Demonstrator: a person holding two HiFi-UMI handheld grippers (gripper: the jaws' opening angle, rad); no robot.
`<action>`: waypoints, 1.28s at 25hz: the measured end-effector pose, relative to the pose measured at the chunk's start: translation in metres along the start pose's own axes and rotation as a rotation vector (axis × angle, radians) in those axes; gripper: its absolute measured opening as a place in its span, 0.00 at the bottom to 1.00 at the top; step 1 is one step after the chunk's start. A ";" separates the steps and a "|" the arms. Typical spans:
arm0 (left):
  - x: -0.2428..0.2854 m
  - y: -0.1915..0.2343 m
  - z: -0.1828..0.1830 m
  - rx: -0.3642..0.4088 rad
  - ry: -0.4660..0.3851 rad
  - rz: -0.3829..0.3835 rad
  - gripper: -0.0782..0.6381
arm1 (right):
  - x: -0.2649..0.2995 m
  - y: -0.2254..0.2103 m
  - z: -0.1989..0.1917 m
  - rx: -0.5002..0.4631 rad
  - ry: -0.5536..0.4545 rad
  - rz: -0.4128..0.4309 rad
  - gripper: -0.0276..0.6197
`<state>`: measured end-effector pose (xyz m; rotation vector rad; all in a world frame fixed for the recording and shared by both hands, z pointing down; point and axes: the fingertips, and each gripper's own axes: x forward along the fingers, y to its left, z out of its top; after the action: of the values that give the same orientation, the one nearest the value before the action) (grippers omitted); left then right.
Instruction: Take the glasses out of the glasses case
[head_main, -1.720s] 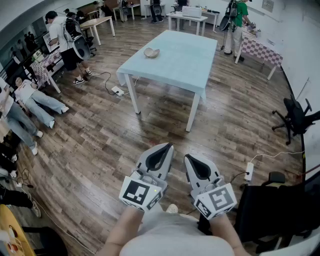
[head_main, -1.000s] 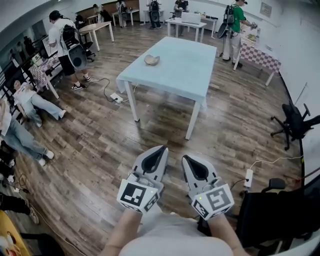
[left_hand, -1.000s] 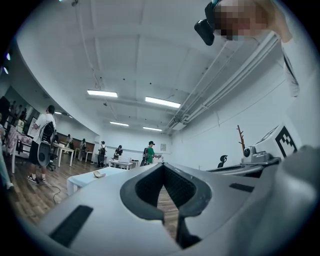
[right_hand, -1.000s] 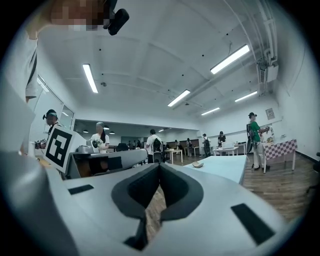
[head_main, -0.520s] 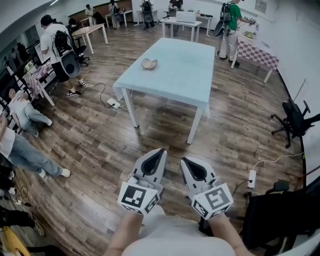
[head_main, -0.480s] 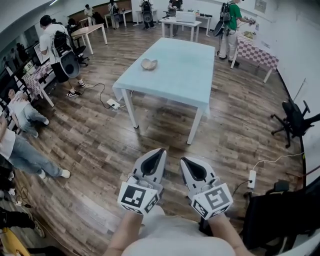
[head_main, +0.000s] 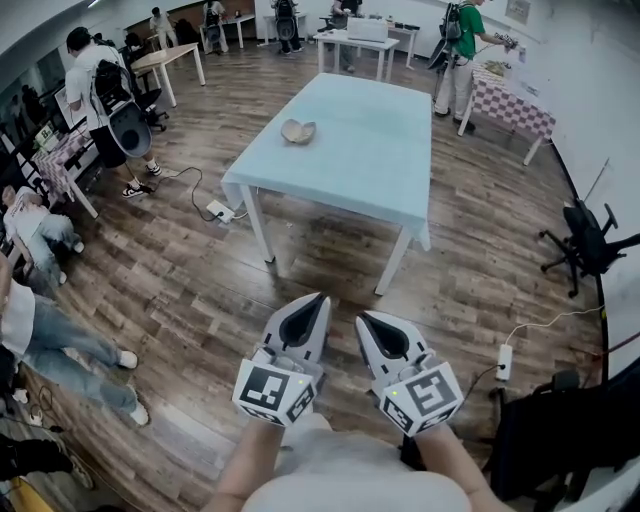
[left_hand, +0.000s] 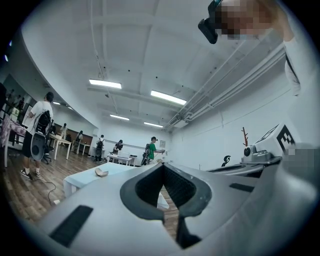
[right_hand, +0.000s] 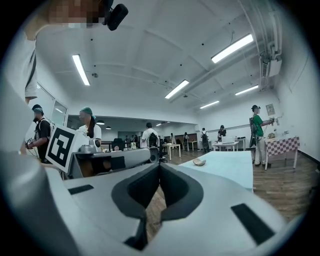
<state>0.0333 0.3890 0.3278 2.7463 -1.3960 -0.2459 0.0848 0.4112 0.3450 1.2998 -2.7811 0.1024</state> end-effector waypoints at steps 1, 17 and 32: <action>0.002 0.006 0.000 -0.003 0.001 -0.001 0.12 | 0.007 0.000 0.001 -0.001 0.001 -0.001 0.06; 0.035 0.088 -0.008 -0.005 0.046 -0.115 0.12 | 0.108 -0.007 0.002 0.029 -0.017 -0.095 0.05; 0.070 0.151 -0.010 -0.021 0.021 -0.062 0.12 | 0.169 -0.033 0.001 0.021 -0.001 -0.072 0.05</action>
<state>-0.0453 0.2426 0.3473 2.7698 -1.2968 -0.2330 0.0021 0.2609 0.3604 1.4036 -2.7380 0.1278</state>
